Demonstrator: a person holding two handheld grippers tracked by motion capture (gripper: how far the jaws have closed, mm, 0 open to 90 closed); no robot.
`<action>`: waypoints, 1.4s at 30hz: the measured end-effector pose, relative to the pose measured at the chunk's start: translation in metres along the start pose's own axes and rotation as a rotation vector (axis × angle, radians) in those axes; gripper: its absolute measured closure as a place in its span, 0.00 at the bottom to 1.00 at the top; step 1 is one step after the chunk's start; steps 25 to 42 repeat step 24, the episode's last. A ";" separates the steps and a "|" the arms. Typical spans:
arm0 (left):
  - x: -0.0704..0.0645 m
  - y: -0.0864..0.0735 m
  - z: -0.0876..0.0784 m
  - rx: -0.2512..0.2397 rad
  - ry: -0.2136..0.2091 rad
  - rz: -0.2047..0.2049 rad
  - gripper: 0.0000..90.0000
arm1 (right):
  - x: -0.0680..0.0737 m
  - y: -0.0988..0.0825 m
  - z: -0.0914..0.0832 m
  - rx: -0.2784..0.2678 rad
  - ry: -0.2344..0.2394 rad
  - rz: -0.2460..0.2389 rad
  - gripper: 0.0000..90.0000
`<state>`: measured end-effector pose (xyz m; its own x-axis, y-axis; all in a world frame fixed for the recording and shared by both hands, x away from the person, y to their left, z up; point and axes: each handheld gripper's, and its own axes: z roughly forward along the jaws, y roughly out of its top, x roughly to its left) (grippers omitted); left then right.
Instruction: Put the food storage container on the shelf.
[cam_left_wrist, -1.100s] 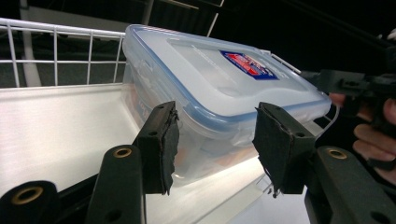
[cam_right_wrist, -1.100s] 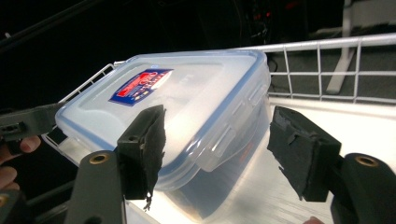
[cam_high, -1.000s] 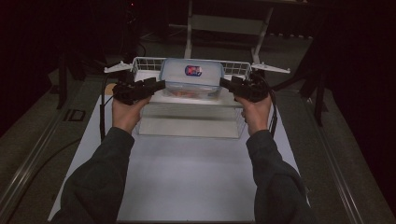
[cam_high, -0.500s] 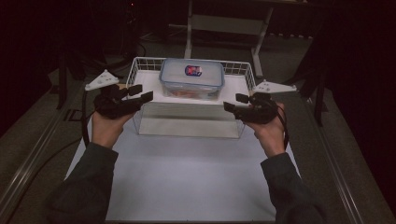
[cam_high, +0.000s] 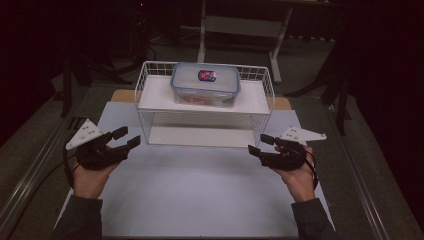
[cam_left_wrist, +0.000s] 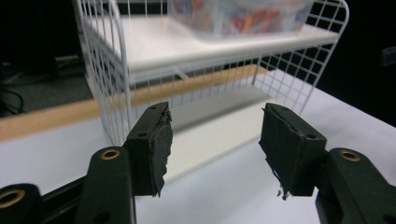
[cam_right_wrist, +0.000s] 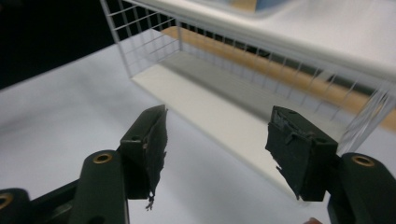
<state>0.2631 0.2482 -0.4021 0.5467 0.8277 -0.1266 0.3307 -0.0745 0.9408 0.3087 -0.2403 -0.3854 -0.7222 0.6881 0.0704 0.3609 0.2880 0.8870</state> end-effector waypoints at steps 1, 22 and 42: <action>0.000 -0.012 -0.004 0.000 0.007 0.003 0.46 | 0.000 -0.009 -0.005 -0.004 0.002 0.013 0.40; 0.002 -0.065 -0.021 0.050 0.077 0.025 0.38 | 0.016 -0.072 -0.036 -0.064 -0.122 -0.041 0.25; 0.002 -0.066 -0.017 0.061 0.082 0.030 0.38 | 0.015 -0.073 -0.035 -0.063 -0.118 -0.049 0.25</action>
